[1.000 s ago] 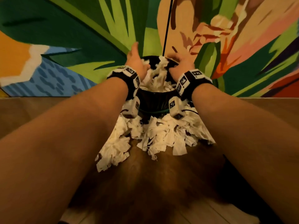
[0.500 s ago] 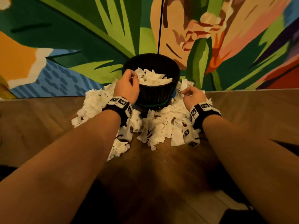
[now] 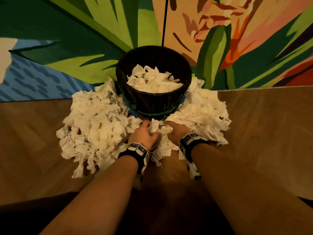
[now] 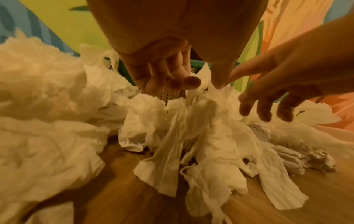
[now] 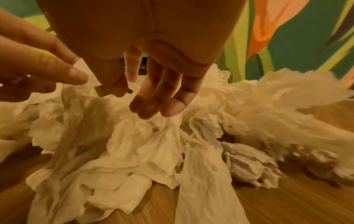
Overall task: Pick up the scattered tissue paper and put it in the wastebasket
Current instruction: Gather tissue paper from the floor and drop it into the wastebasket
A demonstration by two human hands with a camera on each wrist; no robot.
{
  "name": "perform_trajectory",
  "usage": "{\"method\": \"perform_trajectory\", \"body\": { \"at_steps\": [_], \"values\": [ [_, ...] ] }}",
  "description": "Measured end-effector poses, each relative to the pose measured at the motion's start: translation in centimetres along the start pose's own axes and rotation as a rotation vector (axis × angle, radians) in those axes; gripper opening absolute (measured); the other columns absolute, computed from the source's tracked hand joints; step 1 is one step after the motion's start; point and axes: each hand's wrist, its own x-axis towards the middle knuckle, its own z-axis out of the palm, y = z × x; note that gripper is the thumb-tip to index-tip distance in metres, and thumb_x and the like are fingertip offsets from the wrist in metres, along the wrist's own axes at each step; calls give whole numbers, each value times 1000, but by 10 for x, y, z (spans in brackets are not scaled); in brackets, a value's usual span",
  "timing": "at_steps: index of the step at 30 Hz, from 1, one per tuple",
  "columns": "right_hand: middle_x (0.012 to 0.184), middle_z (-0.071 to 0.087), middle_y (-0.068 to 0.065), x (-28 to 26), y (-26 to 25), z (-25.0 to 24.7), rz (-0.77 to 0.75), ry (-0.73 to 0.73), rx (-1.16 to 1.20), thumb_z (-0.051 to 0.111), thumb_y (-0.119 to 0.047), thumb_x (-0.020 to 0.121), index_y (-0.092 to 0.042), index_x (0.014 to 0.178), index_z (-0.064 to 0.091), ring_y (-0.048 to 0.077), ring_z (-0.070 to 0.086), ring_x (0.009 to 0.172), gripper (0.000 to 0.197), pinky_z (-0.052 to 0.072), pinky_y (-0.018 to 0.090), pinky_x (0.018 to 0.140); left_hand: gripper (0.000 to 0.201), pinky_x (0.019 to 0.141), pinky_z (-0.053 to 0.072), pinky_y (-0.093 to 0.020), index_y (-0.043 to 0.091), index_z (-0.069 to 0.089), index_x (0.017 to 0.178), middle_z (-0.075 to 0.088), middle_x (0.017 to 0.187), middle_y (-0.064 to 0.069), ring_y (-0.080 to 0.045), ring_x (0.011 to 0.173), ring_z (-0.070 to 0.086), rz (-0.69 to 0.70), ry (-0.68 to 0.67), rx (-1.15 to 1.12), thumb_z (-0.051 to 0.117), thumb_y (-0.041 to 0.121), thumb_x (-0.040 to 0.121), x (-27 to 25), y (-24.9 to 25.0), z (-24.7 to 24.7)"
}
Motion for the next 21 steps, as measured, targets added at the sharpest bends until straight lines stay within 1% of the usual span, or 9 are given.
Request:
{"method": "perform_trajectory", "body": {
  "at_steps": [2,5,7,9,12,14,16,18,21],
  "values": [
    [124,63,8,7,-3,9,-29,7,-71,54,-31,93,-42,140,43,30,61,109,50,52,36,88,42,81,55,-41,29,49,125,71,105,-4,-30,94,66,-2,18,-20,60,50,90,3,-3,4],
    [111,67,6,11,0,16,-28,102,-104,53,-30,95,-32,113,61,26,62,97,20,54,34,81,28,77,53,-37,21,59,113,69,98,-8,-31,92,64,32,57,-2,58,41,94,3,-4,5],
    [106,69,3,8,6,17,-21,144,-62,55,-28,95,-28,102,67,23,62,95,13,53,34,80,25,73,49,-33,16,61,107,67,95,-10,-31,89,63,29,64,-28,57,38,95,0,-3,2],
    [101,70,-1,2,13,14,-7,176,25,59,-27,93,-30,95,69,20,61,93,10,50,29,77,28,73,47,-32,12,59,111,64,95,-10,-31,88,61,-12,89,-99,55,35,96,-4,0,-3],
    [93,70,-4,-8,23,16,96,254,316,64,-26,90,-33,84,64,18,64,88,10,51,28,75,20,63,38,-29,10,53,105,54,71,0,-28,72,57,-94,194,-224,52,28,96,-12,-1,-13],
    [103,69,5,-18,22,18,192,302,640,60,-22,93,-25,97,63,26,67,92,5,57,43,82,19,60,39,-27,9,49,110,51,70,2,-25,68,57,-145,225,-261,50,24,98,-22,-7,-19],
    [117,62,10,-25,21,23,295,322,946,52,-17,98,-14,123,57,29,65,95,26,57,48,85,17,51,48,-24,12,45,115,58,82,-5,-21,63,63,-189,199,-330,46,19,100,-33,-13,-23],
    [106,59,11,-31,19,26,344,352,1091,53,-18,97,-10,114,56,26,63,91,20,58,42,83,30,58,58,-30,21,43,131,63,96,-11,-24,65,69,-250,164,-412,39,16,102,-42,-15,-25],
    [79,56,7,-40,15,27,327,351,1084,63,-17,85,-15,78,52,27,58,78,13,57,49,84,45,91,51,-41,17,40,148,60,127,-20,-37,109,62,-272,147,-285,40,23,103,-49,-18,-31]
  ]
}}
